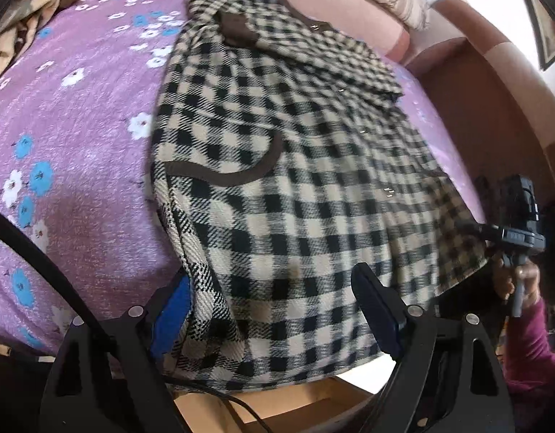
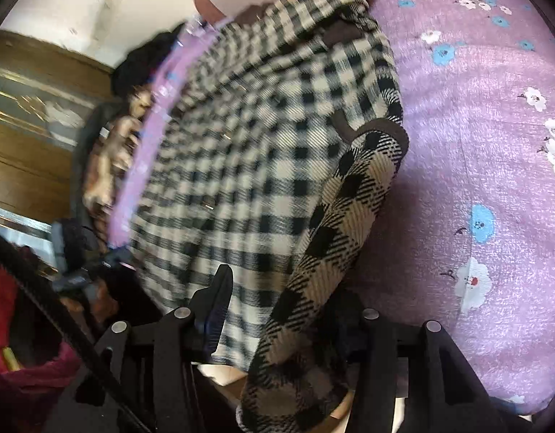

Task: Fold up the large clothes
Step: 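Grasp the checked shirt hem with both grippers and lift it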

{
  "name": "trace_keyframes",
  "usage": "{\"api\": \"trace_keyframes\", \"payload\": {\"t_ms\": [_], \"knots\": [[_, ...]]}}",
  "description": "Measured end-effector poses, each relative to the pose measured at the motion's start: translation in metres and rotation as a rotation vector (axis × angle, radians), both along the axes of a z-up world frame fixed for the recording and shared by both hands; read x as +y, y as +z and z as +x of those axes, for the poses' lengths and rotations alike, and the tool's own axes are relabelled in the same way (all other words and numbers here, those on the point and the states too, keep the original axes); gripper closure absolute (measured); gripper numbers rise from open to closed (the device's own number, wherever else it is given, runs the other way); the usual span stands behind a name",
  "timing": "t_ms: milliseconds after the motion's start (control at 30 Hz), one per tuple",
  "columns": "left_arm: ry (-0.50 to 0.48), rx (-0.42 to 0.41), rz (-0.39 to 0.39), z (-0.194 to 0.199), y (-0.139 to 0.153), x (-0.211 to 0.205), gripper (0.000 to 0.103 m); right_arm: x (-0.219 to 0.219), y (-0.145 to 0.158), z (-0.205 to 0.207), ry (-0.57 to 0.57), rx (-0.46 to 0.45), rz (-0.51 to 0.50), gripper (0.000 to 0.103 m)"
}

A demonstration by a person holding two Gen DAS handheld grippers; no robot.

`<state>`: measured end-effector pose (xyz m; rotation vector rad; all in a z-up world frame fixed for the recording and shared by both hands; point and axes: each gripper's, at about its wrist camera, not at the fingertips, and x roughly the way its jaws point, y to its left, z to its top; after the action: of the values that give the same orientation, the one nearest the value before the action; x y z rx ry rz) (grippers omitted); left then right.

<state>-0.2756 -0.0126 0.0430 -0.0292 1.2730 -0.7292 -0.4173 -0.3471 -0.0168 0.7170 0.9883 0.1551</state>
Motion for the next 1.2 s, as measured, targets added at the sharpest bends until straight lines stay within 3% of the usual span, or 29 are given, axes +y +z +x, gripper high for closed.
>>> {"api": "trace_keyframes", "payload": {"t_ms": [100,167,233,300,333,400,467,500,667,1200], "knots": [[-0.072,-0.042,0.126,-0.010,-0.008,-0.012,0.018,0.007,-0.003,0.004,0.023,0.043,-0.063,0.049],[-0.092,-0.061,0.147,-0.012,-0.007,-0.016,0.018,0.005,-0.001,0.004,0.023,0.031,-0.053,0.050],[-0.086,-0.043,0.129,-0.009,-0.005,-0.017,0.022,0.004,0.000,0.005,0.003,0.026,-0.050,0.063],[-0.062,-0.020,0.111,-0.002,-0.001,-0.016,0.037,0.004,-0.006,0.006,-0.011,0.038,-0.056,0.078],[-0.060,-0.014,0.106,0.000,0.001,-0.016,0.041,0.006,-0.007,0.007,-0.009,0.049,-0.069,0.080],[-0.076,-0.038,0.123,0.000,0.009,-0.019,0.069,0.008,0.000,0.008,0.004,0.035,-0.075,0.086],[-0.091,-0.074,0.152,-0.001,0.015,-0.021,0.085,0.009,0.013,0.007,0.027,-0.023,-0.066,0.089],[-0.096,-0.082,0.153,-0.002,0.018,-0.021,0.088,0.007,0.017,0.006,0.034,-0.043,-0.063,0.090],[-0.111,-0.101,0.107,0.003,0.040,-0.024,0.093,0.002,0.049,0.008,0.041,-0.153,-0.020,0.090],[-0.054,-0.183,0.006,0.044,0.093,-0.049,0.096,-0.023,0.106,0.045,-0.018,-0.329,-0.005,0.090]]}}
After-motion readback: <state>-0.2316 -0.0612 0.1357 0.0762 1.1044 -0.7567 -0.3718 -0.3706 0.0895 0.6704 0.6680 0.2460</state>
